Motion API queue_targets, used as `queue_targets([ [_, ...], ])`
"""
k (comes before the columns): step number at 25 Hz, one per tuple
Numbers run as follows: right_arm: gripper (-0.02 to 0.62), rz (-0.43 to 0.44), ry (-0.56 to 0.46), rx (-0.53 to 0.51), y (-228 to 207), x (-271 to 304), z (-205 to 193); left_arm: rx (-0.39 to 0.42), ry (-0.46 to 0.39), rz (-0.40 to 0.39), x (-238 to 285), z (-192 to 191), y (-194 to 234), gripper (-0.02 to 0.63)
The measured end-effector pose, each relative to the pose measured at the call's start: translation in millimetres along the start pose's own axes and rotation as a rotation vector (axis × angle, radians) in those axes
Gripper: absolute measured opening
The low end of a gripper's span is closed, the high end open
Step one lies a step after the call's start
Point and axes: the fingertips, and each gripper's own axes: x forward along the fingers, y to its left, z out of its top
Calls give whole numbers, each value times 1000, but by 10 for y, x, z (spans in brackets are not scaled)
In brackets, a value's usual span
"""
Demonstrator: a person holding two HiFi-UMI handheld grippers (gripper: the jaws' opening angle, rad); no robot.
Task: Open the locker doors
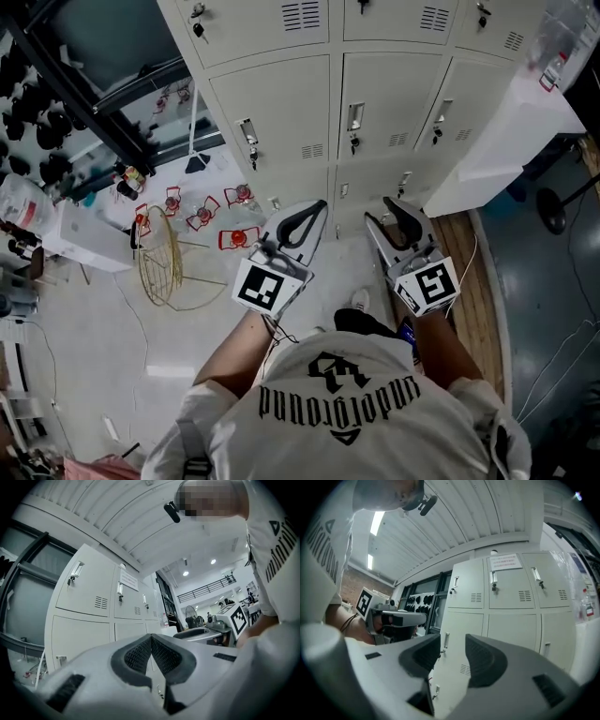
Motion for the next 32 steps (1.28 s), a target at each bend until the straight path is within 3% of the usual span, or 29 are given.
queue_targets([
  [22, 163, 131, -223, -203, -1598, 1490, 1315, 182, -94, 101, 1726, 736, 1073, 8],
  [27, 150, 154, -260, -205, -1845, 1738, 1628, 204, -125, 129, 1942, 981, 1256, 8],
  [32, 140, 122, -264, -179, -2089, 1995, 1887, 273, -188, 147, 2085, 1281, 1447, 8],
])
